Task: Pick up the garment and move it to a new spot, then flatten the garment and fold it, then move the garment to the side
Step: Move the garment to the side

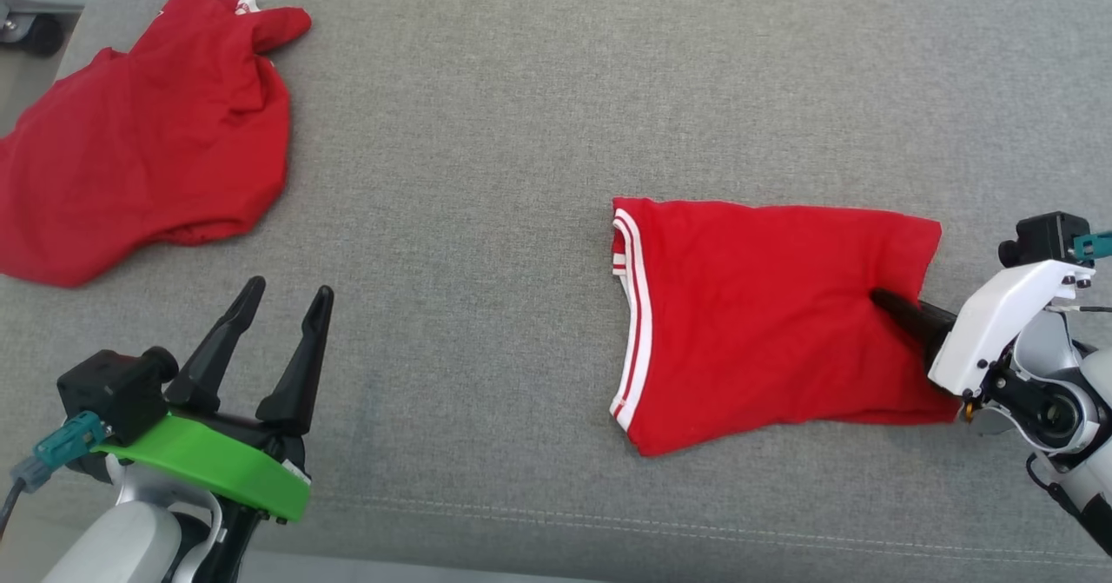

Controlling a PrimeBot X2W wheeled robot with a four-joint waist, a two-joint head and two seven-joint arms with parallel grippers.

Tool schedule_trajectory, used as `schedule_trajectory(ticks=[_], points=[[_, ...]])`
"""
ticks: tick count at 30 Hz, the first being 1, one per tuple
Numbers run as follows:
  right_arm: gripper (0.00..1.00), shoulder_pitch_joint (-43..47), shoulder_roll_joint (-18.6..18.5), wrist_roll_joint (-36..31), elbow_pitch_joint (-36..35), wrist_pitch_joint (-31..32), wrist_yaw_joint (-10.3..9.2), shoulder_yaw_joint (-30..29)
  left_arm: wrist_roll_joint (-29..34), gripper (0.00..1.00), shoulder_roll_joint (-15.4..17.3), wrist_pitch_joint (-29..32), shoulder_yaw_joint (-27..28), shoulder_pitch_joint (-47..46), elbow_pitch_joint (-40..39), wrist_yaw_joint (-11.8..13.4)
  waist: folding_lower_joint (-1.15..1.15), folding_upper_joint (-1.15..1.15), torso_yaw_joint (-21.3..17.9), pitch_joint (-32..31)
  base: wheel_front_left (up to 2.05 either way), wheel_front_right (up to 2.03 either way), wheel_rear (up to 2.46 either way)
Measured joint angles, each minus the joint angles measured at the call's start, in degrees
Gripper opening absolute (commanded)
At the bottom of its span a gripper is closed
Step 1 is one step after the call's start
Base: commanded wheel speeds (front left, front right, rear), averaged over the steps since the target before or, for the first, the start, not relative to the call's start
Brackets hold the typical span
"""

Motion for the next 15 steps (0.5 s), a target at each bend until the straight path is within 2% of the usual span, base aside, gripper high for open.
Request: schedule_trajectory(ticks=[4,10,14,15], points=[[0.00,-2.9,-1.2,-0.7,-0.1,1.9,0.68,0.8,0.0,1.00,-0.1,0.0,0.8,0.0,-0.2,0.1,0.00,0.00,0.4,0.7,0.00,0.00,0.00],[0.00,-10.3,-5.2,-2.8,0.5,4.5,0.33,-0.2,0.0,1.00,-0.1,0.0,1.1,0.0,-0.9,0.5,0.00,0.00,0.5,2.3,0.00,0.00,0.00],[0.00,-14.5,-7.3,-4.3,1.8,6.4,-0.78,-0.7,0.0,1.00,0.1,0.0,1.4,0.0,-1.4,0.5,0.00,0.00,0.5,3.7,0.00,0.00,0.00],[0.00,-17.7,-8.7,-6.1,3.1,7.6,-1.64,-0.8,0.0,1.00,0.6,0.0,2.1,0.0,-1.8,0.5,0.00,0.00,0.4,4.9,0.00,0.00,0.00]])
